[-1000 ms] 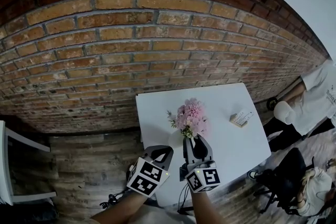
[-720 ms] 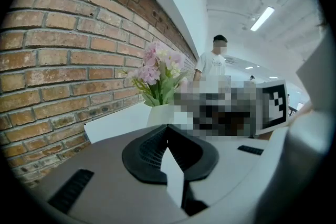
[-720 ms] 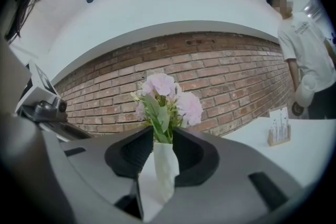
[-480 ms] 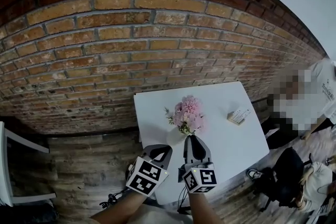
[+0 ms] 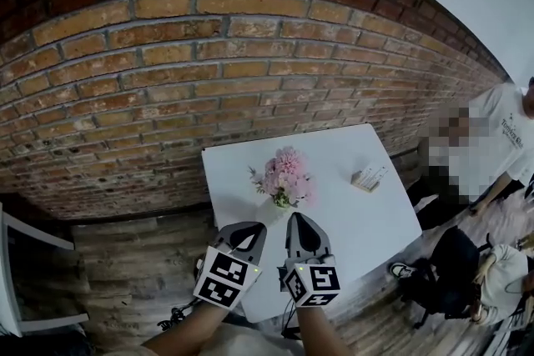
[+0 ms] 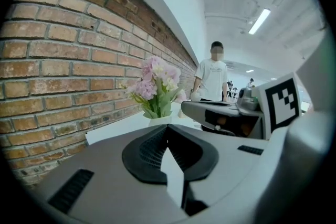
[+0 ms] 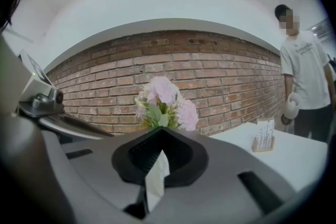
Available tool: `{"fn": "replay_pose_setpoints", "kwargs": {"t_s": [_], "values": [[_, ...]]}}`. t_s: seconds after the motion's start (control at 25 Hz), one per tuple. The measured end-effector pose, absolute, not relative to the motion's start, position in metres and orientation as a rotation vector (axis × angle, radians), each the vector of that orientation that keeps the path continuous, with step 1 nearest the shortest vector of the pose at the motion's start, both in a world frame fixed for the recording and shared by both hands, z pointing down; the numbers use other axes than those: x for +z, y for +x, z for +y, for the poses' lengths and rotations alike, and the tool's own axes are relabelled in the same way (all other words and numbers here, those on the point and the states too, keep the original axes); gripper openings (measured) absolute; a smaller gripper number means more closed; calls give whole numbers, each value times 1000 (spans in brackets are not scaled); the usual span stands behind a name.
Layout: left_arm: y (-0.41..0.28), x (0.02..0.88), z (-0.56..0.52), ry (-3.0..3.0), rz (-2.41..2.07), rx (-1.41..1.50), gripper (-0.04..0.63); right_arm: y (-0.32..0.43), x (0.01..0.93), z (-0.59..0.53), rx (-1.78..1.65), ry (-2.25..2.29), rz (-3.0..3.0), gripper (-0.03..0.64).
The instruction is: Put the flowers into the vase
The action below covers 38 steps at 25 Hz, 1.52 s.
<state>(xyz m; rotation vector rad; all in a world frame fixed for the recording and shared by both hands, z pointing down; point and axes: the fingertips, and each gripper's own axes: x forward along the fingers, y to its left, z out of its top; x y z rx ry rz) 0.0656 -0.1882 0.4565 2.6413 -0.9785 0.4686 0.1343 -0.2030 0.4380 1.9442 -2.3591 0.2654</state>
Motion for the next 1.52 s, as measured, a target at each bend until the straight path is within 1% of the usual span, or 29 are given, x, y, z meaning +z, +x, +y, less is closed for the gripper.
{"fn": "replay_pose_setpoints", "kwargs": {"t_s": [0.44,0.76,1.12,1.52], "values": [[73,400,-186,2752,-1015,316,8,126,379,-182,102,1968,-2386,6],[72,371,-177,2860,-1082,276,8,120,363,-164,28,1975,-2364,6],[70,363,-166,2905,-1100,267,8,113,356,-153,-10,1955,-2367,6],[68,369,-163,2903,-1087,278,8,108,366,-149,32,1944,-2359,6]]}}
